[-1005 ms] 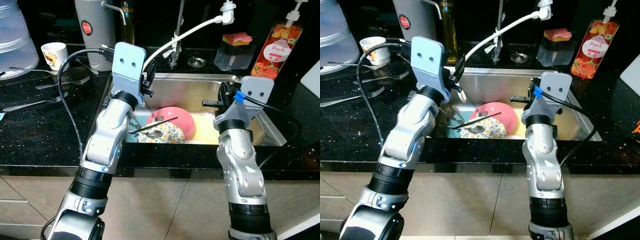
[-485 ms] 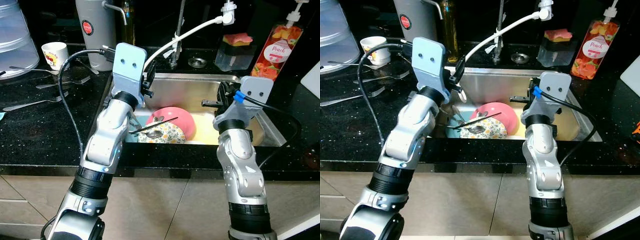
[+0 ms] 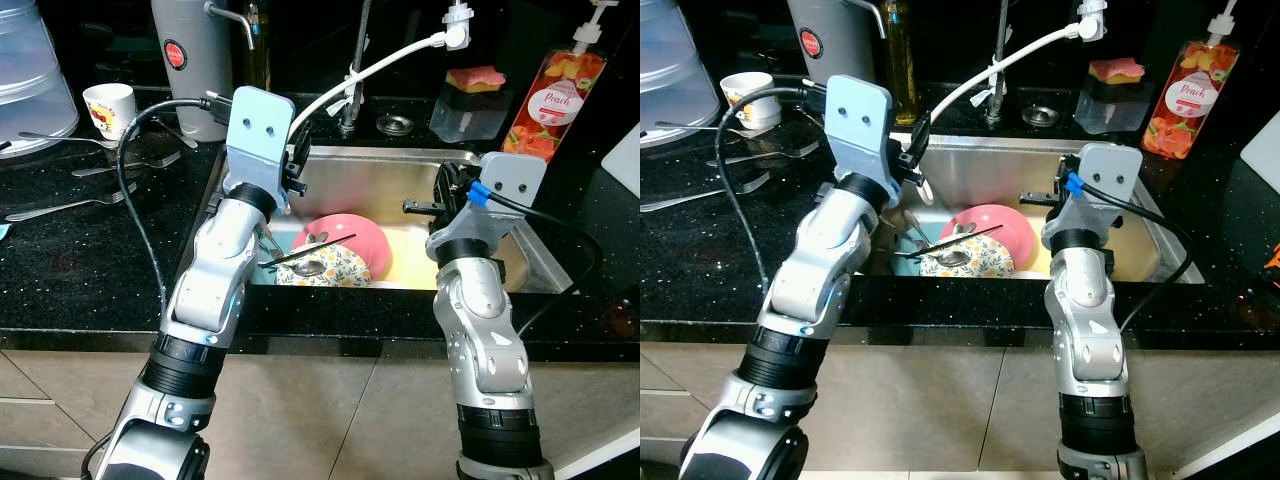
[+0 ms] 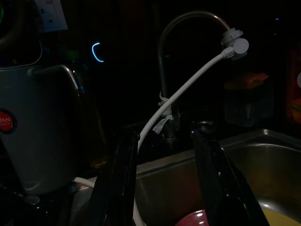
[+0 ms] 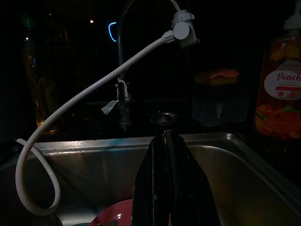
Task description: Kitchen organization
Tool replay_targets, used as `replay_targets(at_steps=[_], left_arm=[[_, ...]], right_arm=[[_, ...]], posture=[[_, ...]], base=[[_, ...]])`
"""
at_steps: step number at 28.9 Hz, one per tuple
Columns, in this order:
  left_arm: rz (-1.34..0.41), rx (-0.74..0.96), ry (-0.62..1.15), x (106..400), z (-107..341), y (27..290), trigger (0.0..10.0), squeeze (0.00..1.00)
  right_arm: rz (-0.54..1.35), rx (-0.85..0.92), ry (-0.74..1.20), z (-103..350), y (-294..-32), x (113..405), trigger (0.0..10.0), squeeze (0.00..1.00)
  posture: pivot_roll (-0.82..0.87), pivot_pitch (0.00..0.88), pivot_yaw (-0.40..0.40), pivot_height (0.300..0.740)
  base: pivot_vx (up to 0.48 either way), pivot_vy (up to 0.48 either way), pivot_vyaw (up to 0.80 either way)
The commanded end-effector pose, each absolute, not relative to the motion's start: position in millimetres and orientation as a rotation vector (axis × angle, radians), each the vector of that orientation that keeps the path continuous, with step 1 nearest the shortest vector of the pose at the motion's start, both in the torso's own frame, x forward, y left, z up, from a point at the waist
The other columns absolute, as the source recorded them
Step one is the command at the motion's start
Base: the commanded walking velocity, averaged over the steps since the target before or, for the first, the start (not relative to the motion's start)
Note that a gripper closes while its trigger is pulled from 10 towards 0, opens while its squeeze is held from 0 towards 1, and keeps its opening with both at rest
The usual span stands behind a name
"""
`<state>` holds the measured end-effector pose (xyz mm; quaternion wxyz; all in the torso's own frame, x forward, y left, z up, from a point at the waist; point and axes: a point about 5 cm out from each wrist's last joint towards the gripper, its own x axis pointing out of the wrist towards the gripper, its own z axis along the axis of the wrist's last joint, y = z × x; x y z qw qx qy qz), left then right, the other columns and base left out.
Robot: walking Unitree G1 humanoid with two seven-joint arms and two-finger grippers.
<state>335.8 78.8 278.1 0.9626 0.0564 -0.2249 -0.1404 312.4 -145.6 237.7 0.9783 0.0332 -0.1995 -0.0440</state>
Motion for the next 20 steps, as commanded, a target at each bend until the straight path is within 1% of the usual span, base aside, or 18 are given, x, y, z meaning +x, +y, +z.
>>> replay_targets(at_steps=[1,16,20], left_arm=[[-0.287,0.116,-0.434,335.5,273.5,76.3,10.0,0.00],[-0.284,0.111,-0.430,336.3,274.2,76.5,10.0,0.00],[-0.282,0.107,-0.428,337.1,274.8,76.9,10.0,0.00]], right_arm=[[-0.081,0.071,-0.397,238.0,-144.5,312.1,10.0,0.00],[-0.086,0.075,-0.395,237.6,-144.8,312.2,10.0,0.00],[-0.086,0.075,-0.396,238.1,-145.0,312.7,10.0,0.00]], posture=[[0.15,0.000,-0.042,0.740],[0.15,0.000,-0.039,0.740],[0.15,0.000,-0.039,0.740]], base=[[0.000,0.000,0.00],[0.000,0.000,0.00],[0.000,0.300,0.00]])
